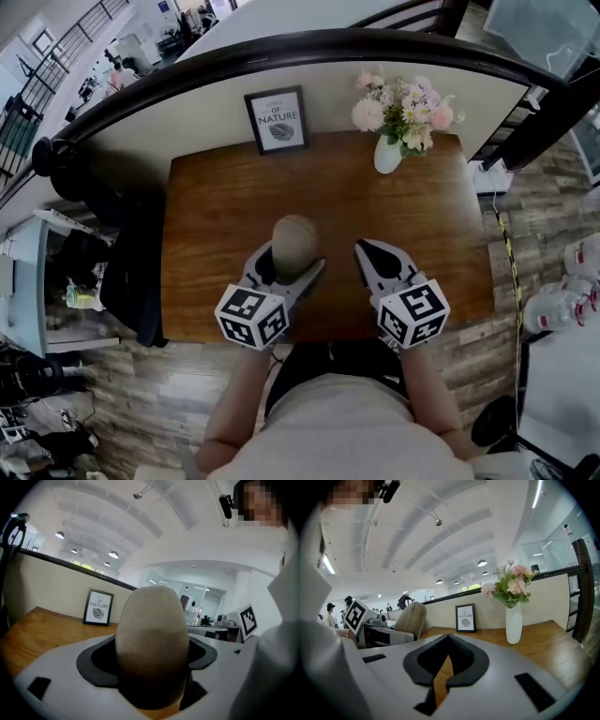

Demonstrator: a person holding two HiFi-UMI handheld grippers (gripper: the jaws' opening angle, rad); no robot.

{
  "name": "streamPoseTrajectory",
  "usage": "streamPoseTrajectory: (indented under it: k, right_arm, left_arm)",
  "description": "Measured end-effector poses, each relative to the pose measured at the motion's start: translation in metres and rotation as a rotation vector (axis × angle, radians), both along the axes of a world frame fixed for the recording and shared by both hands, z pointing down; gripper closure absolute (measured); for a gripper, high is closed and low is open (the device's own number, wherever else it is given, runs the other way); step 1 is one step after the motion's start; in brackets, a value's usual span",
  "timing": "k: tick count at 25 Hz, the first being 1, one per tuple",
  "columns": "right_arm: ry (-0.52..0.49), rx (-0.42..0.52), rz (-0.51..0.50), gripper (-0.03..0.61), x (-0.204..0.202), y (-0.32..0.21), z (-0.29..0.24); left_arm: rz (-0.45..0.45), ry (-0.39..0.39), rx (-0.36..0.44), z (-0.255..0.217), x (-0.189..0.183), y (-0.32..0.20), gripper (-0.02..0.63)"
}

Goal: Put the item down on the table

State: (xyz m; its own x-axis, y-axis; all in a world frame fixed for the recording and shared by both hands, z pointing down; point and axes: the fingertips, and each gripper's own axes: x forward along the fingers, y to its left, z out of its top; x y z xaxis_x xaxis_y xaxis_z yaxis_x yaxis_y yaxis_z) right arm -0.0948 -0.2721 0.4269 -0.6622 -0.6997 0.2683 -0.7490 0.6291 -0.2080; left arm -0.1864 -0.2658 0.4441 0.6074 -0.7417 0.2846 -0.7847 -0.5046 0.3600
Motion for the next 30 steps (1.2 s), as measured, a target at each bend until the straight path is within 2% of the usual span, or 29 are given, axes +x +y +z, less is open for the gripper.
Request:
streamPoseTrajectory:
  k: [13, 20, 26, 30]
  right_arm:
    - [0.017, -0.072, 0.011, 0.569, 0.031, -0.015, 0.026]
    - [0.040, -0.146, -0.001, 0.569, 0.039, -0.019, 0.062]
    - [0.053, -0.198, -0.002, 0.568, 0.037, -0.018, 0.094]
    - [0.051, -0.220, -0.002, 0.569, 0.034, -0.015, 0.106]
  left_arm:
    - [0.236, -0.340, -0.032, 0.053, 0.035, -0.017, 0.202]
    - [0.413, -0.584, -0.056, 0.102, 0.048, -0.023, 0.202]
    - [0.478, -0.669, -0.130, 0.135, 0.060, -0.026, 0.201]
    - [0.514, -0.695, -0.178, 0.154, 0.066, -0.026, 0.201]
